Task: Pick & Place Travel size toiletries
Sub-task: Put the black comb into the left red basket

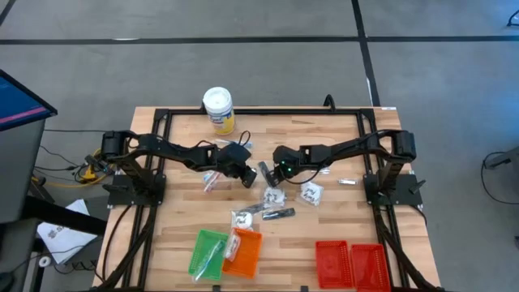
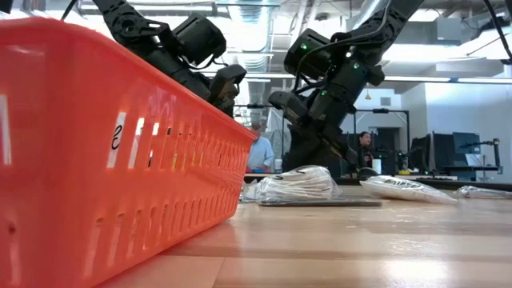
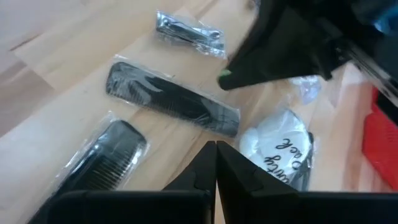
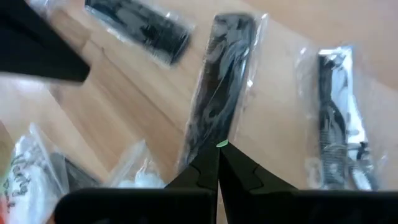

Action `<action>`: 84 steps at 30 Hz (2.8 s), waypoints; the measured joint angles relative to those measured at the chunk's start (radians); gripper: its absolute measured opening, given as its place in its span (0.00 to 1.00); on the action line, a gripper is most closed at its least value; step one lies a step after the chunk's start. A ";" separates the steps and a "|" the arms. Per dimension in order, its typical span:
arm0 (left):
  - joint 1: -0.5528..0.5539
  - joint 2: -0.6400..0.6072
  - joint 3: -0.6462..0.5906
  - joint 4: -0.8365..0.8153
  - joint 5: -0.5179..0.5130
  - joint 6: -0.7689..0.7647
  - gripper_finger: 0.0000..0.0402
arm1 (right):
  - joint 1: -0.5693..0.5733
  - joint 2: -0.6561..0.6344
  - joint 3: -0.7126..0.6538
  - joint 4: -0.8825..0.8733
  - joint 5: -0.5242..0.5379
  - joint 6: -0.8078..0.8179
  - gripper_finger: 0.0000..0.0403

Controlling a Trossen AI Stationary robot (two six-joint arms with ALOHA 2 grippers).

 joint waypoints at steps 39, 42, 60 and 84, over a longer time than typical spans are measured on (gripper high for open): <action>-0.076 0.000 0.000 -0.057 -0.077 -0.023 0.01 | 0.009 0.103 0.004 0.049 -0.132 0.098 0.00; -0.084 0.000 0.000 -0.058 -0.101 0.021 0.01 | 0.012 0.104 0.004 0.046 -0.157 0.089 0.00; -0.093 0.053 0.000 -0.033 -0.108 0.052 0.23 | 0.056 0.063 -0.003 0.033 -0.140 -0.017 0.00; -0.126 0.060 0.000 0.003 -0.128 0.029 0.23 | 0.022 0.145 0.056 0.042 -0.157 0.027 0.00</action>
